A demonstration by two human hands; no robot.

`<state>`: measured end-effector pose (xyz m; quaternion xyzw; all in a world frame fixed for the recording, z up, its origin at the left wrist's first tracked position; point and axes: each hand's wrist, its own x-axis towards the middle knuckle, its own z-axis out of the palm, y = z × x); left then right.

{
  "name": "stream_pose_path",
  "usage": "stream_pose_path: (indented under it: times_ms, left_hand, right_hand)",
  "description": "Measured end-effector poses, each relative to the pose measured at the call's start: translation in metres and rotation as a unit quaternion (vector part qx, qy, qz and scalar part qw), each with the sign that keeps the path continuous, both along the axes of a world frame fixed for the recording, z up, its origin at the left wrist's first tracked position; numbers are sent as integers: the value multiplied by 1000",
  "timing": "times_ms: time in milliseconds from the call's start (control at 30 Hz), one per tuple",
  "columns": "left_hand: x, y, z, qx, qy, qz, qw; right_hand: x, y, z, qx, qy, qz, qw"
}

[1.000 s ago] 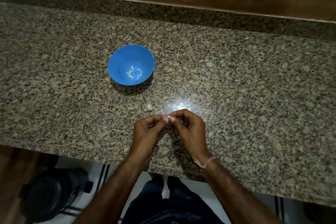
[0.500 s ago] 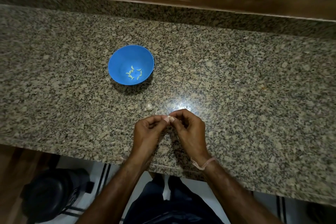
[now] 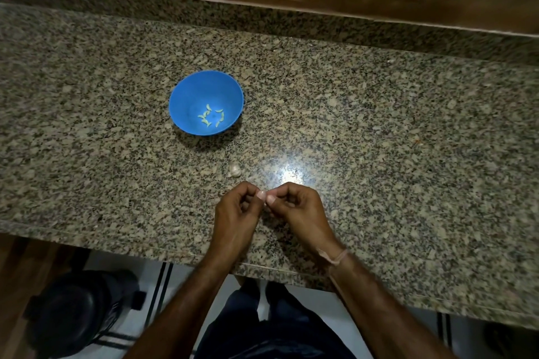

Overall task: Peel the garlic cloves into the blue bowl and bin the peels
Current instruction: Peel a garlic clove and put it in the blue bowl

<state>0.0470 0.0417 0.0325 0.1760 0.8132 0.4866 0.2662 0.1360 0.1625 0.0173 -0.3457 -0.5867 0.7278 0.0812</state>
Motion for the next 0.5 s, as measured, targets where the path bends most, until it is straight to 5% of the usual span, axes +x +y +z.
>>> stream_pose_path:
  times_ms: [100,333,500]
  left_hand:
    - [1,5,2,18,-3,-11,1000]
    - [2,6,-3,4,35,-62,997]
    - [4,7,-4,-3,-117,-49,992]
  right_hand:
    - [-1,-4,1,-123,-4,-27,992]
    - [-4,-10,1,-220,-11,-6,975]
    - [0,-7,1,99,-6,57,993]
